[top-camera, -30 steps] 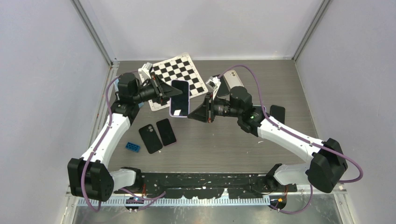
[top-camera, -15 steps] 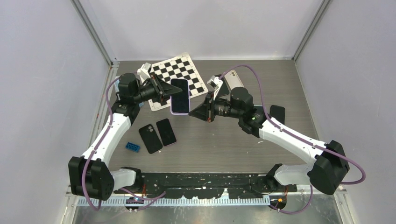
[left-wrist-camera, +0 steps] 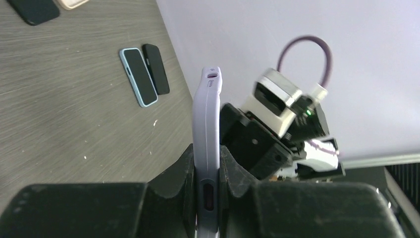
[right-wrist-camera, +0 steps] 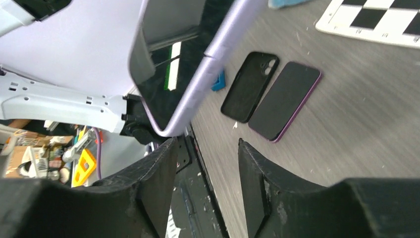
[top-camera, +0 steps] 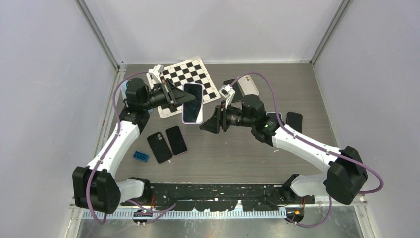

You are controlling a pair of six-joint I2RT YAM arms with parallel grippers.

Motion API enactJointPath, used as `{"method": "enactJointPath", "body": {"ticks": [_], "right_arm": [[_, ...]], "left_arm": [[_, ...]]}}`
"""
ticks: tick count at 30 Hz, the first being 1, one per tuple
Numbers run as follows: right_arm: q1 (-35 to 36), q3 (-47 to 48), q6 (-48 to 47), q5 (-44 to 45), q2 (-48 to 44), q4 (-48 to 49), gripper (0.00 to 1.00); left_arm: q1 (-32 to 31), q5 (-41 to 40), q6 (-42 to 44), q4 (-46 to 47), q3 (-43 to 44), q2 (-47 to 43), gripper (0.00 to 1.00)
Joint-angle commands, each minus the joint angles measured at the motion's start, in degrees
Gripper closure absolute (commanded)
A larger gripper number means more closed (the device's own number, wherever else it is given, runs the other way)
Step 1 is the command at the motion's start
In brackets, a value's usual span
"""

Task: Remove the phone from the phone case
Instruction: Remove the phone case from the phone.

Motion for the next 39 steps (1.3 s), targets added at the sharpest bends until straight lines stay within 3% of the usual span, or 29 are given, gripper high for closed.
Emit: {"method": "enactJointPath", "body": {"ticks": [1, 7, 15, 24, 34, 39], "right_arm": [[-1.3, -1.5, 4.9, -5.7, -0.3, 4.0, 0.45], [-1.3, -2.1, 8.4, -11.6, 0.0, 10.9, 0.42], [-1.3, -1.7, 7.9, -18.3, -0.2, 12.3, 0.34], [-1.2, -1.1, 10.0, -16.9, 0.5, 15.1, 0.32], [0.3, 0.9, 9.1, -16.3, 3.3, 15.1, 0.78], [0.5, 3.0, 5.1, -10.9, 3.5, 8.4, 0.93]], "left_arm": [[-0.6, 7.3, 4.1, 7.1, 3.0, -3.6, 1.0], [-0.6, 8.9, 6.9, 9.4, 0.8, -6.5, 1.0], [-0.6, 9.8, 7.1, 10.9, -0.2, -7.1, 1.0], [-1.0, 10.0, 5.7, 13.2, -1.0, -6.9, 1.0], [-1.6, 9.8, 0.8, 16.6, -1.0, -5.1, 1.0], [-3.1, 9.2, -3.5, 19.5, -0.9, -2.9, 1.0]]}}
